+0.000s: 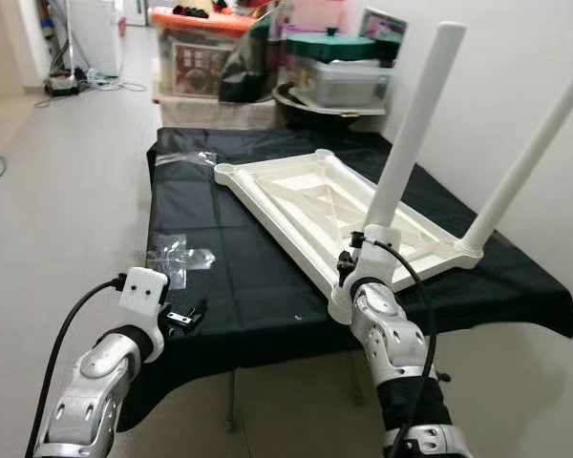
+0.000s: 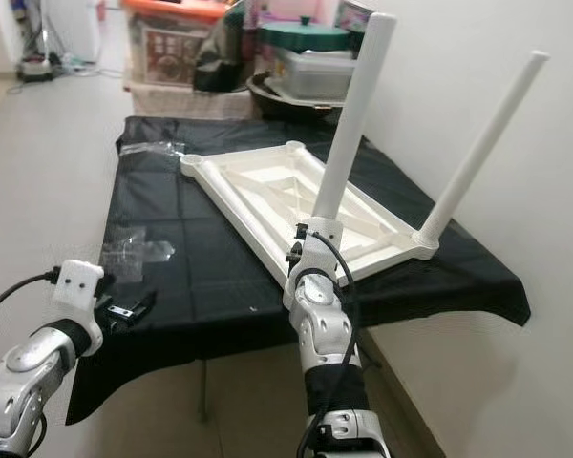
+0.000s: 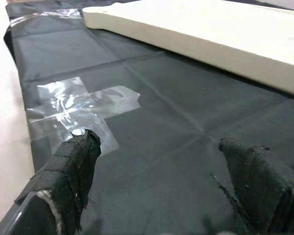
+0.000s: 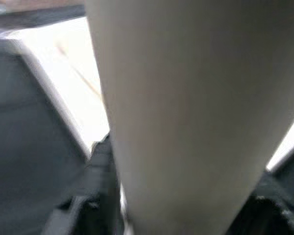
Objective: Building children table
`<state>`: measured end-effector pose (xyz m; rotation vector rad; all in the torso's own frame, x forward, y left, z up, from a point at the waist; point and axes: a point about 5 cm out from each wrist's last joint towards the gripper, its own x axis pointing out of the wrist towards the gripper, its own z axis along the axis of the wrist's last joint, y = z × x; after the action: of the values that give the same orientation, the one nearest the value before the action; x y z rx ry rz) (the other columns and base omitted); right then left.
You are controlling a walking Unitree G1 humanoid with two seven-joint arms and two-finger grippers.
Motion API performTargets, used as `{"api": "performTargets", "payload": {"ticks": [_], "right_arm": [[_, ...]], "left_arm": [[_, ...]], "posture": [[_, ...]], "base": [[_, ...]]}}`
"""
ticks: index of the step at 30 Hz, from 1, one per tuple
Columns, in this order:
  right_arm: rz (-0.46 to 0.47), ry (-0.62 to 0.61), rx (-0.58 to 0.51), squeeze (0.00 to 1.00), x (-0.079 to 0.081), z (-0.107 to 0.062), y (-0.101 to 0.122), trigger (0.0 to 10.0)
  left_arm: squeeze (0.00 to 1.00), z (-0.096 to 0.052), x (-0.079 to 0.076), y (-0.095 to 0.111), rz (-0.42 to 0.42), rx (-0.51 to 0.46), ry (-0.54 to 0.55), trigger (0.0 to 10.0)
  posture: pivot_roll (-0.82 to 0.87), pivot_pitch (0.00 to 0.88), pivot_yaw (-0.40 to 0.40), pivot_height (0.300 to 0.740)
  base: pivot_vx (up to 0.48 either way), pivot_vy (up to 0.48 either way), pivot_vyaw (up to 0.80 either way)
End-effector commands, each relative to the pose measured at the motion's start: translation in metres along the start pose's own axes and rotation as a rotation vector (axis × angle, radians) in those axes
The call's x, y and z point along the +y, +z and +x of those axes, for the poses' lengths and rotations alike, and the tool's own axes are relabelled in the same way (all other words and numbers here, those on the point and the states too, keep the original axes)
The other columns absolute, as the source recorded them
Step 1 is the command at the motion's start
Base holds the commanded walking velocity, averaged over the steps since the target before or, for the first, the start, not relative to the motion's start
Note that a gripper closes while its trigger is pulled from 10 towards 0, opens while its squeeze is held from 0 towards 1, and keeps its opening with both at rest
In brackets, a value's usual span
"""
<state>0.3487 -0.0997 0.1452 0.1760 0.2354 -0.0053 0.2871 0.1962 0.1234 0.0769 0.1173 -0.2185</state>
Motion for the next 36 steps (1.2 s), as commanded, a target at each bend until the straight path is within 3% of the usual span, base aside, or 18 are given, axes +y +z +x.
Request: {"api": "performTargets", "payload": {"ticks": [1, 4, 5, 6, 7, 10, 11, 15, 19, 21, 22, 27, 29, 30, 31, 32, 34, 36], "right_arm": [[0.021, 0.149, -0.056, 1.0, 0.022, 0.0, 0.016, 10.0], [0.036, 0.204, -0.071, 1.0, 0.027, -0.001, 0.023, 10.0], [0.041, 0.409, -0.134, 0.0, 0.037, -0.008, 0.04, 10.0], [0.041, 0.409, -0.134, 0.0, 0.037, -0.008, 0.04, 10.0], [-0.001, 0.639, -0.194, 0.0, 0.045, -0.021, 0.055, 10.0], [-0.001, 0.639, -0.194, 0.0, 0.045, -0.021, 0.055, 10.0], [-0.098, 0.839, -0.228, 0.0, 0.05, -0.032, 0.06, 10.0], [-0.255, 1.083, -0.196, 0.0, 0.056, -0.04, 0.05, 10.0], [-0.314, 1.111, -0.157, 0.0, 0.06, -0.033, 0.038, 10.0], [-0.34, 1.103, -0.119, 0.0, 0.065, -0.023, 0.03, 8.9], [-0.354, 1.076, -0.095, 0.0, 0.07, -0.013, 0.025, 0.9], [-0.358, 0.781, -0.058, 0.0, 0.062, 0.014, 0.023, 0.0], [-0.273, 0.264, -0.017, 0.0, 0.021, 0.037, 0.029, 0.0], [-0.273, 0.264, -0.017, 0.0, 0.021, 0.037, 0.029, 0.0], [-0.196, 0.022, -0.012, 0.0, -0.002, 0.039, 0.031, 0.0], [-0.196, 0.022, -0.012, 0.0, -0.002, 0.039, 0.031, 0.0], [-0.098, -0.194, -0.005, 0.0, -0.023, 0.03, 0.026, 0.0], [-0.098, -0.194, -0.005, 0.0, -0.023, 0.03, 0.026, 0.0]], "left_arm": [[0.0, 0.002, -0.001, -0.003, 0.006, 0.014, -0.008, 10.0], [0.0, 0.003, -0.001, -0.002, 0.007, 0.013, -0.008, 10.0], [0.0, 0.003, 0.001, -0.002, 0.007, 0.011, -0.006, 10.0], [0.0, 0.003, 0.001, -0.002, 0.007, 0.011, -0.006, 10.0], [0.0, 0.002, 0.002, -0.002, 0.007, 0.01, -0.003, 10.0], [0.0, 0.002, 0.002, -0.002, 0.007, 0.01, -0.003, 10.0], [0.0, 0.002, 0.002, -0.002, 0.008, 0.009, 0.001, 10.0], [0.0, 0.003, 0.002, -0.001, 0.007, 0.004, 0.006, 10.0], [0.0, 0.003, 0.001, -0.001, 0.008, 0.002, 0.006, 10.0], [0.0, 0.003, 0.001, 0.0, 0.01, -0.002, 0.006, 10.0], [0.0, 0.002, 0.002, 0.001, 0.012, -0.006, 0.009, 10.0], [0.0, 0.0, 0.003, 0.001, 0.016, -0.008, 0.015, 10.0], [0.0, -0.001, 0.004, 0.0, 0.016, -0.006, 0.018, 10.0], [0.0, -0.001, 0.004, 0.0, 0.016, -0.006, 0.018, 10.0], [0.0, -0.002, 0.003, -0.001, 0.015, -0.005, 0.018, 10.0], [0.0, -0.002, 0.003, -0.001, 0.015, -0.005, 0.018, 10.0], [0.0, -0.001, 0.001, -0.002, 0.011, -0.001, 0.011, 10.0], [0.0, -0.001, 0.001, -0.002, 0.011, -0.001, 0.011, 10.0]], "posture": [[0.12, 0.0, -0.139, 0.74], [0.12, 0.0, -0.139, 0.74], [0.12, 0.0, -0.145, 0.74], [0.12, 0.0, -0.145, 0.74], [0.12, 0.0, -0.149, 0.74], [0.12, 0.0, -0.149, 0.74], [0.13, 0.0, -0.159, 0.74], [0.14, 0.0, -0.168, 0.74], [0.15, 0.0, -0.171, 0.74], [0.16, 0.0, -0.182, 0.74], [0.16, 0.0, -0.182, 0.74], [0.17, 0.0, -0.187, 0.74], [0.17, 0.0, -0.191, 0.74], [0.17, 0.0, -0.191, 0.74], [0.16, 0.0, -0.185, 0.74], [0.16, 0.0, -0.185, 0.74], [0.14, 0.0, -0.175, 0.74], [0.14, 0.0, -0.175, 0.74]], "base": [[0.0, 0.0, 0.0], [0.0, 0.0, 0.0], [0.0, 0.0, 0.0], [0.0, 0.0, 0.0], [0.0, 0.0, 0.0], [0.0, 0.0, 0.0], [0.0, 0.0, 0.0], [0.0, 0.0, 0.0], [0.0, 0.0, 0.0], [0.0, 0.0, 0.0], [0.0, 0.0, 0.0], [0.0, 0.0, 0.0], [0.0, 0.0, 0.0], [0.0, 0.0, 0.0], [0.0, 0.0, 0.0], [0.0, 0.0, 0.0], [0.0, 0.0, 0.0], [0.0, 0.0, 0.0]]}}
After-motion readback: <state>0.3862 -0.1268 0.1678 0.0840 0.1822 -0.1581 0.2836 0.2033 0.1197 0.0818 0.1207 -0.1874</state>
